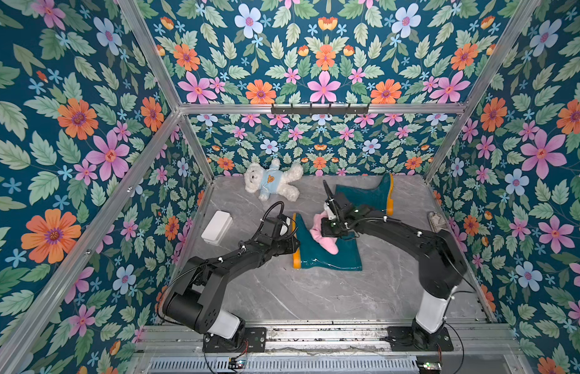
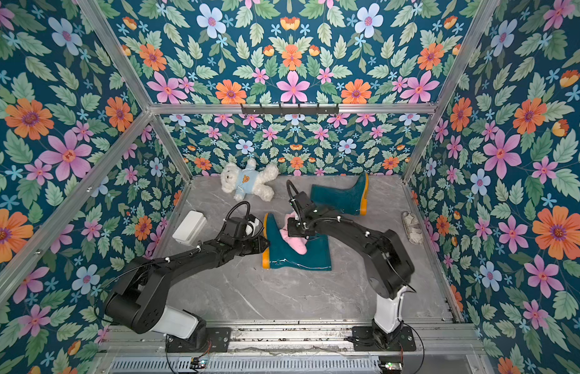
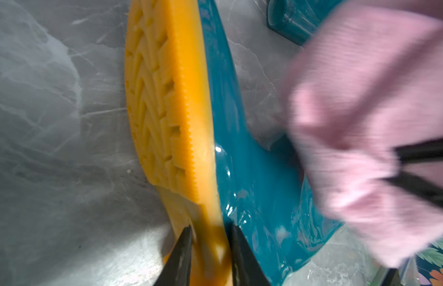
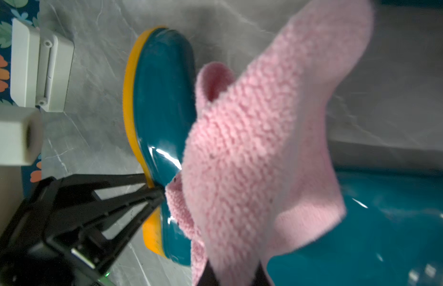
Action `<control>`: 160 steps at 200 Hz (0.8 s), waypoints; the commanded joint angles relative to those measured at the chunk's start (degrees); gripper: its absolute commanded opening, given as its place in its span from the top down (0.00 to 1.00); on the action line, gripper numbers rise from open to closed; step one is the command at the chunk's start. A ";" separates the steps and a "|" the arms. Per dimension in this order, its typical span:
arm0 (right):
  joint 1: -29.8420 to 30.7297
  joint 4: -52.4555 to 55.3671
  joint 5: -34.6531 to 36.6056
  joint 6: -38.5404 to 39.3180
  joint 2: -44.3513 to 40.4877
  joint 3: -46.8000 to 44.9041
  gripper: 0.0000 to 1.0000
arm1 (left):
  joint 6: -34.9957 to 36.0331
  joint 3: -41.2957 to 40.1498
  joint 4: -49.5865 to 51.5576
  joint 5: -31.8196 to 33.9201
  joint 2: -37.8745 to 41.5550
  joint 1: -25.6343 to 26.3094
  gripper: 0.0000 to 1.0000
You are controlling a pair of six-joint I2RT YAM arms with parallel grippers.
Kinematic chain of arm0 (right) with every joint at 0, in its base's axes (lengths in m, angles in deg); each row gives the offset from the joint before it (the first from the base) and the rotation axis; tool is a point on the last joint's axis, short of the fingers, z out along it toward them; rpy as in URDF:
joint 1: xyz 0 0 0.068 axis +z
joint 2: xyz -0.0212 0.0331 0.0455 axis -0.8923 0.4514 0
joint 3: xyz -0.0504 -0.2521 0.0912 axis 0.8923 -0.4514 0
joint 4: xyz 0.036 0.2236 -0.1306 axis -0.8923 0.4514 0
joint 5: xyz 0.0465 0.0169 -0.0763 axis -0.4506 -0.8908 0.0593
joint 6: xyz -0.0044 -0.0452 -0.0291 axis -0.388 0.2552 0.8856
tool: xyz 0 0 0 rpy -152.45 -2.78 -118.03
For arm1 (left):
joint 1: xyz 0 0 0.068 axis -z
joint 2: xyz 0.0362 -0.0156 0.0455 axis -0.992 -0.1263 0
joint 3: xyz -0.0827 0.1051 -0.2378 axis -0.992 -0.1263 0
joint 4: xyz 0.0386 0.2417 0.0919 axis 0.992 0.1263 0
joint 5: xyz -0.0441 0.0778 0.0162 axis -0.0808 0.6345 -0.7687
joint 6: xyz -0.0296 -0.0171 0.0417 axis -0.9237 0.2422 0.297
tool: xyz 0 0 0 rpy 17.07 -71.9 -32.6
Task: Wipe the rubber boots with a cloth
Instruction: Wipe the dirt off the rubber boot.
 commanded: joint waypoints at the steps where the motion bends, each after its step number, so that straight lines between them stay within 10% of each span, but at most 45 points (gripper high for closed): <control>1: 2.30 0.01 -2.39 -1.74 6.27 7.31 1.00 | 0.66 -0.86 2.40 1.07 -0.72 -0.43 0.73; 86: 4.10 2.68 -3.72 -0.77 12.22 7.81 1.00 | 0.75 -2.26 0.30 -0.36 -2.42 -1.86 0.74; 160: -5.65 2.42 1.67 1.65 -2.25 -14.67 1.00 | 0.98 -2.72 0.36 -1.25 -2.88 -3.16 0.75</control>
